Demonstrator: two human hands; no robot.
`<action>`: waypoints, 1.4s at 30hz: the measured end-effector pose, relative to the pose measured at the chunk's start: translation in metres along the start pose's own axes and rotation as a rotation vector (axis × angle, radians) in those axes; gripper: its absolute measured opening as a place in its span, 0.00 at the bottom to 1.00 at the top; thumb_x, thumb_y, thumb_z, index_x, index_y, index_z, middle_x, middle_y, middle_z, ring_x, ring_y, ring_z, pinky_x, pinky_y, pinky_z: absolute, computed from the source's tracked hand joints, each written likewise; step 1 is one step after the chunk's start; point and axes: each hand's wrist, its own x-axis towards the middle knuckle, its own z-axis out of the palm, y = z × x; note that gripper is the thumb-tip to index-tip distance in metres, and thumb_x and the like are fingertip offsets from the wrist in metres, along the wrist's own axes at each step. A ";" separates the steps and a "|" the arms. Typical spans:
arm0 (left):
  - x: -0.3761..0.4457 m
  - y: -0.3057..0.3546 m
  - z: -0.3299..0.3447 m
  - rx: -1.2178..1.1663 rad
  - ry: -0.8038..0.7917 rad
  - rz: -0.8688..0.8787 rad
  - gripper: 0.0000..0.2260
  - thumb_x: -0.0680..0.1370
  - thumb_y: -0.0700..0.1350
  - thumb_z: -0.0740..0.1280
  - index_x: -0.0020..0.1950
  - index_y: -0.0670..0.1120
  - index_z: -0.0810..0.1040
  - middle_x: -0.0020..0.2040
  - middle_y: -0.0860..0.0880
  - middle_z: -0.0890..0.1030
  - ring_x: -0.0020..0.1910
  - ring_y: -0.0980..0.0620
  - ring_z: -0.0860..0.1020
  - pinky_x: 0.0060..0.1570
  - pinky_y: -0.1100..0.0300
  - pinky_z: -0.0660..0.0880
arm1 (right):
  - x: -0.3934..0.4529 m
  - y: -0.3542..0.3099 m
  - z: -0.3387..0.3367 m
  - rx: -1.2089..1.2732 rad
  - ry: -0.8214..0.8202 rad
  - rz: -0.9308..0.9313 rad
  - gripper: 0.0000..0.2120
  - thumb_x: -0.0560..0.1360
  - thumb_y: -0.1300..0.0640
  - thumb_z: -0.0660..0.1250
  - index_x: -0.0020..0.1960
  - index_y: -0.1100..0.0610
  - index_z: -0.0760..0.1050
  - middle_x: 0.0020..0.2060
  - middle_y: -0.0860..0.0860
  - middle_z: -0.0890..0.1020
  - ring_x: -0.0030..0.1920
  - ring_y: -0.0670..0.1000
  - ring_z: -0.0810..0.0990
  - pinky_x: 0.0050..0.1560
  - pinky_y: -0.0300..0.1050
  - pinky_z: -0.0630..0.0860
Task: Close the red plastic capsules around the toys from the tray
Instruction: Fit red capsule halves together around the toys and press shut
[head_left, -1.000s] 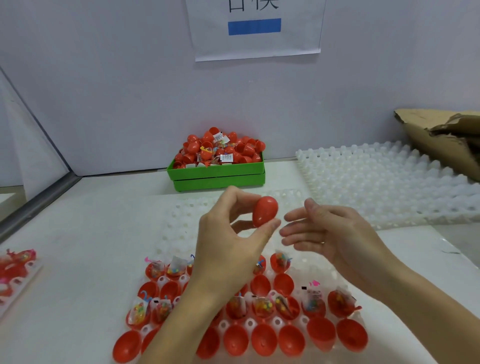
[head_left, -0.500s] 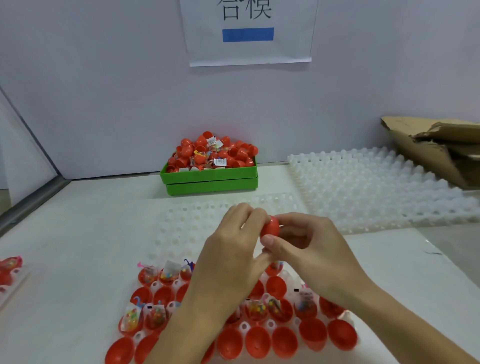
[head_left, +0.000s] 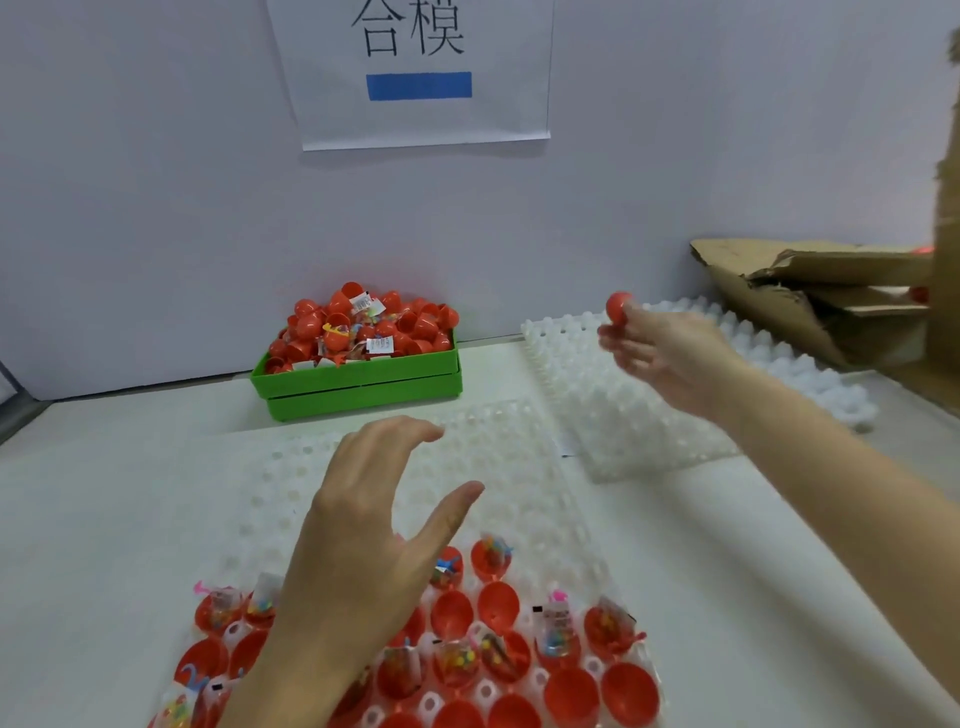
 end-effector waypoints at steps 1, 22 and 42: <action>0.000 -0.001 0.000 -0.001 -0.002 0.002 0.17 0.74 0.63 0.64 0.60 0.57 0.73 0.56 0.63 0.73 0.55 0.63 0.73 0.53 0.60 0.76 | 0.017 -0.009 0.000 0.012 0.050 -0.024 0.07 0.81 0.60 0.64 0.50 0.65 0.74 0.40 0.57 0.82 0.40 0.50 0.82 0.37 0.37 0.80; 0.004 -0.012 -0.008 0.019 -0.113 -0.099 0.07 0.78 0.55 0.61 0.47 0.56 0.77 0.43 0.62 0.79 0.47 0.63 0.77 0.46 0.65 0.74 | 0.026 -0.036 -0.023 -0.446 -0.047 -0.153 0.12 0.83 0.60 0.57 0.61 0.61 0.77 0.53 0.60 0.84 0.42 0.52 0.84 0.43 0.39 0.78; -0.001 -0.014 -0.004 0.084 -0.277 -0.174 0.04 0.81 0.49 0.62 0.52 0.53 0.77 0.45 0.58 0.78 0.48 0.59 0.76 0.51 0.55 0.75 | -0.107 0.077 0.028 -1.141 -0.658 -0.367 0.25 0.70 0.49 0.76 0.63 0.32 0.72 0.51 0.26 0.78 0.58 0.29 0.73 0.57 0.32 0.69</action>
